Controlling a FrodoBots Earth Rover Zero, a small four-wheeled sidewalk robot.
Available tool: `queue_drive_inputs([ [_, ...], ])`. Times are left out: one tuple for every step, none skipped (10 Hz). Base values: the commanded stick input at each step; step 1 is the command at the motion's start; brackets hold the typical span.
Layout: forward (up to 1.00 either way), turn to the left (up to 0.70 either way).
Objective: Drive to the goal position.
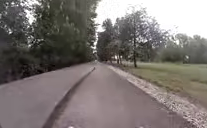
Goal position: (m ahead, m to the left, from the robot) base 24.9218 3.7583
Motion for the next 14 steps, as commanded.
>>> queue_drive_inputs([
  [1.0, -0.03],
  [1.0, -0.03],
  [1.0, -0.03],
  [1.0, -0.03],
  [1.0, -0.03],
  [1.0, -0.03],
  [1.0, -0.05],
  [1.0, -0.07],
  [1.0, -0.07],
  [1.0, -0.08],
  [1.0, -0.08],
  [1.0, -0.08],
  [1.0, -0.1],
  [1.0, -0.11],
])
